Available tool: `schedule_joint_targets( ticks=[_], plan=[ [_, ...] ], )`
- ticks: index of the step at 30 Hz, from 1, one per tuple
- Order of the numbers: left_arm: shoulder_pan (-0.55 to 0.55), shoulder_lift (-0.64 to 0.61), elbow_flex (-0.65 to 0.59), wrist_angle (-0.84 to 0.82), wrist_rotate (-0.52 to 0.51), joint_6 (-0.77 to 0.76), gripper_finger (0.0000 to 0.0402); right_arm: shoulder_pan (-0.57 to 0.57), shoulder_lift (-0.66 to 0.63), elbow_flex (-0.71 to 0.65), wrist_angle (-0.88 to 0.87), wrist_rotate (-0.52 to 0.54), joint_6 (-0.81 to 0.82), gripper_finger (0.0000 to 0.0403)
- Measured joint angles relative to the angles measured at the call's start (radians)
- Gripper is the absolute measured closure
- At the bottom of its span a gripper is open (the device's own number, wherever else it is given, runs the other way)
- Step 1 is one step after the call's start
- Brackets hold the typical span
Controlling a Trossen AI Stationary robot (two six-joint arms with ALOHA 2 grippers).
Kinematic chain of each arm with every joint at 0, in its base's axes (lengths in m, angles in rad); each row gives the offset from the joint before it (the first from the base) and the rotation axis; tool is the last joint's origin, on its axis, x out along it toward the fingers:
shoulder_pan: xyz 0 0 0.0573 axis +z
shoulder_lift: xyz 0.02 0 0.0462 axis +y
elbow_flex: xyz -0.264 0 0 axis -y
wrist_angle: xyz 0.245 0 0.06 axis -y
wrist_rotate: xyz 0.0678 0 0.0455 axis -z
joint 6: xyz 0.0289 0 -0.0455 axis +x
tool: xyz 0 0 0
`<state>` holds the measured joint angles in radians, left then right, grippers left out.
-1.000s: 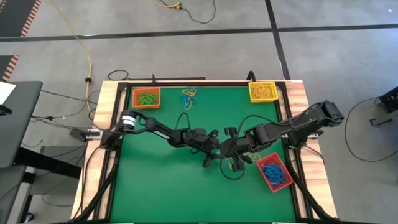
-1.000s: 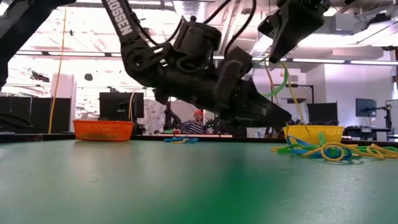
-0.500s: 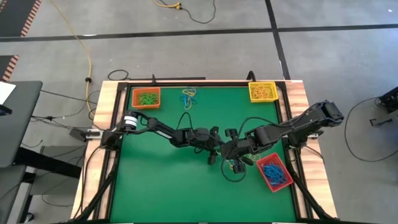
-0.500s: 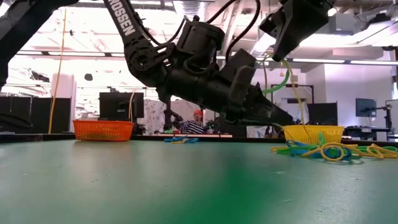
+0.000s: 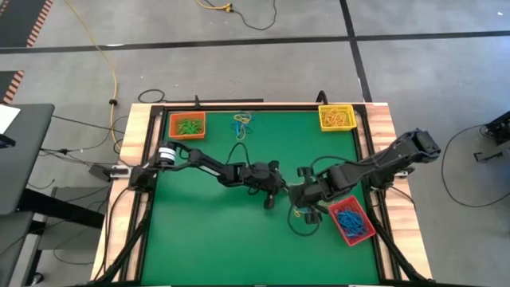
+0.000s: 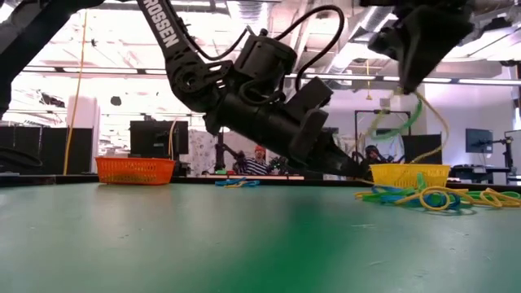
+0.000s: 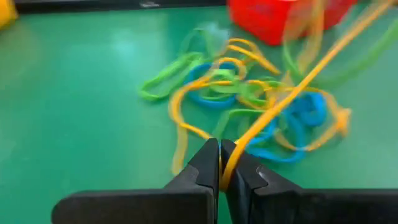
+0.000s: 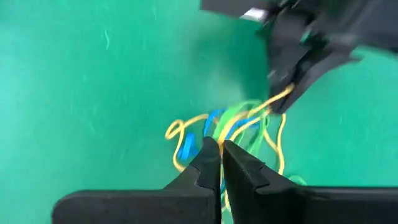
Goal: Sort rubber bands into baskets
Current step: Put the yellow rubber band into the yellow bin
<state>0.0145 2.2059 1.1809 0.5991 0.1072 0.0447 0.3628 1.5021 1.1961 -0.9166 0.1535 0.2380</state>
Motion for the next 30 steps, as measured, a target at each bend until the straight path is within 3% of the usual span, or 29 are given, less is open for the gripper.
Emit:
schedule_joint_targets(
  ticks=[6, 18, 30],
  plan=[
    [0.023, -0.069, -0.001, -0.085, -0.068, 0.06, 0.0401, 0.012, 0.0, 0.0, -0.057, 0.013, 0.084, 0.0323],
    [0.018, -0.247, -0.001, -0.21, -0.149, 0.183, 0.0401, 0.016, 0.001, -0.062, 0.057, 0.188, 0.096, 0.0191],
    [-0.019, -0.328, -0.001, -0.223, -0.145, 0.2, 0.0401, -0.009, 0.001, -0.068, 0.135, 0.365, 0.157, 0.0175]
  ],
)
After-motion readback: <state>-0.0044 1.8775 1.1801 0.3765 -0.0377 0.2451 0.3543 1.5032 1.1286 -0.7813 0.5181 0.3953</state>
